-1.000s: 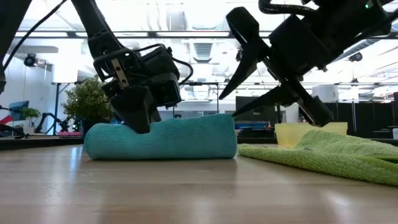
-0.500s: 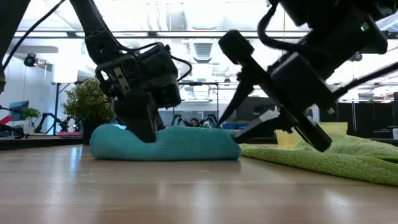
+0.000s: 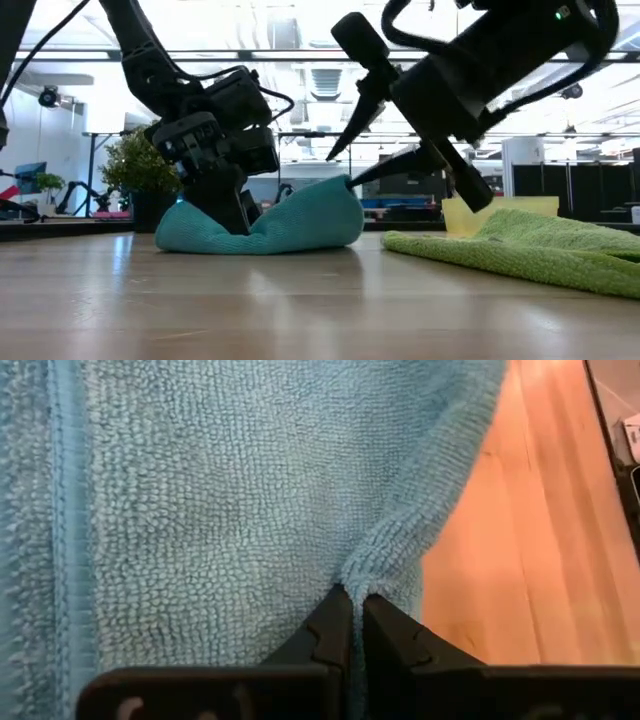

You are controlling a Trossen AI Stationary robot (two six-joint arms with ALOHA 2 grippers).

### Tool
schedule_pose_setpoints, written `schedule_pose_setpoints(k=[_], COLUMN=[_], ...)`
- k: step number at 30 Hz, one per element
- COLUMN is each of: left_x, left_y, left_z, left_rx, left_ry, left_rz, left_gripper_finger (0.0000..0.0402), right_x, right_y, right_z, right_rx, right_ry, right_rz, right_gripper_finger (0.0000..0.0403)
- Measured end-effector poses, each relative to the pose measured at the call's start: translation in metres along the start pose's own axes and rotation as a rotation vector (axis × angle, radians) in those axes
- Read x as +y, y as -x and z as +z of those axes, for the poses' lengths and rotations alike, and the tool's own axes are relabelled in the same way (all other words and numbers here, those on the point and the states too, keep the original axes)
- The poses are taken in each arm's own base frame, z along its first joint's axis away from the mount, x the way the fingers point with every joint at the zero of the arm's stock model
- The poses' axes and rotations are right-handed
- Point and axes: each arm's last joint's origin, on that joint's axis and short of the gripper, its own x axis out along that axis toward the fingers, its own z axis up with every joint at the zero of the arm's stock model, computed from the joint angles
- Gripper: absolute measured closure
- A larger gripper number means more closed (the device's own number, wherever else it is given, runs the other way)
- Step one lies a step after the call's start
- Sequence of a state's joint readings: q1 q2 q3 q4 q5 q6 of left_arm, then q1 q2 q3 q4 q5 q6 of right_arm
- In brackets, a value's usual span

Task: Roll microfiber towels into tight, uniform cylinder then place into a basket
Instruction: Roll the blue microfiber towel

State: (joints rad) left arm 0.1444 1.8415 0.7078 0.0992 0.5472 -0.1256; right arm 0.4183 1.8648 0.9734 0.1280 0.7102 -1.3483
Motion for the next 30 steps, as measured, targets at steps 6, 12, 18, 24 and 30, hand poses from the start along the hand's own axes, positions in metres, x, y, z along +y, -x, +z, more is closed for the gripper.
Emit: schedule_pose_setpoints(k=[6, 12, 18, 24, 30], left_x=[0.0, 0.001, 0.0, 0.0, 0.0], left_y=[0.0, -0.001, -0.001, -0.001, 0.0], left_z=[-0.003, -0.01, -0.01, -0.009, -0.012], left_rx=[-0.031, -0.071, -0.109, -0.127, -0.186], left_ry=[-0.022, -0.045, -0.054, -0.064, -0.088], left_rz=[-0.004, -0.013, -0.017, -0.022, -0.016], left_gripper_finger=[0.0401, 0.0401, 0.0401, 0.0401, 0.0401], right_x=[-0.013, -0.048, -0.053, -0.03, -0.01], right_y=[0.004, 0.007, -0.023, -0.053, -0.076], right_z=[-0.006, -0.017, -0.05, -0.061, -0.065], right_rx=[0.067, -0.314, -0.476, -0.514, -0.462], right_ry=[-0.068, -0.764, -1.108, -1.049, -1.059], right_rz=[-0.069, 0.008, 0.244, 0.35, 0.396], right_gripper_finger=[0.0269, 0.0278, 0.0337, 0.0387, 0.0394])
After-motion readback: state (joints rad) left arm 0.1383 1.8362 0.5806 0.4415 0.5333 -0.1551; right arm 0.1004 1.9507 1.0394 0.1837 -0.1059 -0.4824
